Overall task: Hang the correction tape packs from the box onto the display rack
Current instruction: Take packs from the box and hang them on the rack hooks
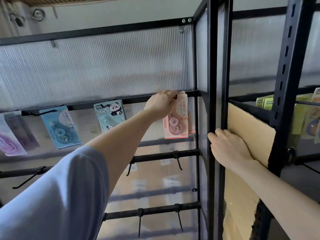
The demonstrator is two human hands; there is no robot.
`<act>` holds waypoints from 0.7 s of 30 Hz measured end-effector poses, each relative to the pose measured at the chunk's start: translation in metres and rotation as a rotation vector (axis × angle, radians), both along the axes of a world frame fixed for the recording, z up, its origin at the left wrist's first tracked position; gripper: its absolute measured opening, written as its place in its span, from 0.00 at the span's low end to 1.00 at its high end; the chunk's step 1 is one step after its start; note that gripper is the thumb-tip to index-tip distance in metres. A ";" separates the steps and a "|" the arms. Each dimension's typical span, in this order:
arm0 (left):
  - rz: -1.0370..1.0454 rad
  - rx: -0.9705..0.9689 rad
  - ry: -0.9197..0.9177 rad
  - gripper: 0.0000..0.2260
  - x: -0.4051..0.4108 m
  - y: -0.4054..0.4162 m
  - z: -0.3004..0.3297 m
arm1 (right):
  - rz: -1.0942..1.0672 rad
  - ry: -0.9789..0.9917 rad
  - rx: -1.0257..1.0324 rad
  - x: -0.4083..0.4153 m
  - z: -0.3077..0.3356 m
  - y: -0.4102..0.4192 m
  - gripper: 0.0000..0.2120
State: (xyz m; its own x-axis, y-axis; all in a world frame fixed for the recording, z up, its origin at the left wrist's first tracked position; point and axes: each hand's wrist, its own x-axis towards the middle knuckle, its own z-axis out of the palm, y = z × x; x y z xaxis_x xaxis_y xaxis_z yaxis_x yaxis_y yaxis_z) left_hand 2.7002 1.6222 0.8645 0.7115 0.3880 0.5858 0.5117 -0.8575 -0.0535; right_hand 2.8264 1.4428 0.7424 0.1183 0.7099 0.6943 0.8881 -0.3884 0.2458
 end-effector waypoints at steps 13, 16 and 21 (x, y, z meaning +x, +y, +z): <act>0.104 0.038 -0.001 0.28 -0.014 -0.004 -0.013 | -0.037 0.181 -0.096 -0.004 -0.004 0.001 0.08; 0.150 0.052 0.007 0.30 -0.032 -0.003 -0.023 | -0.045 0.201 -0.080 -0.008 -0.007 0.006 0.04; 0.209 0.035 0.061 0.31 -0.071 0.001 -0.043 | -0.029 0.219 -0.091 -0.019 -0.009 0.017 0.08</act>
State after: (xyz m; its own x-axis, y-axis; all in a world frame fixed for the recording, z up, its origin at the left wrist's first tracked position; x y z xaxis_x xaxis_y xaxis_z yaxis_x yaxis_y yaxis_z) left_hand 2.6296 1.6228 0.8211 0.6522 0.5113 0.5596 0.6732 -0.7300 -0.1176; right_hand 2.8077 1.4601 0.7337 0.2801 0.7628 0.5828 0.9130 -0.3992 0.0837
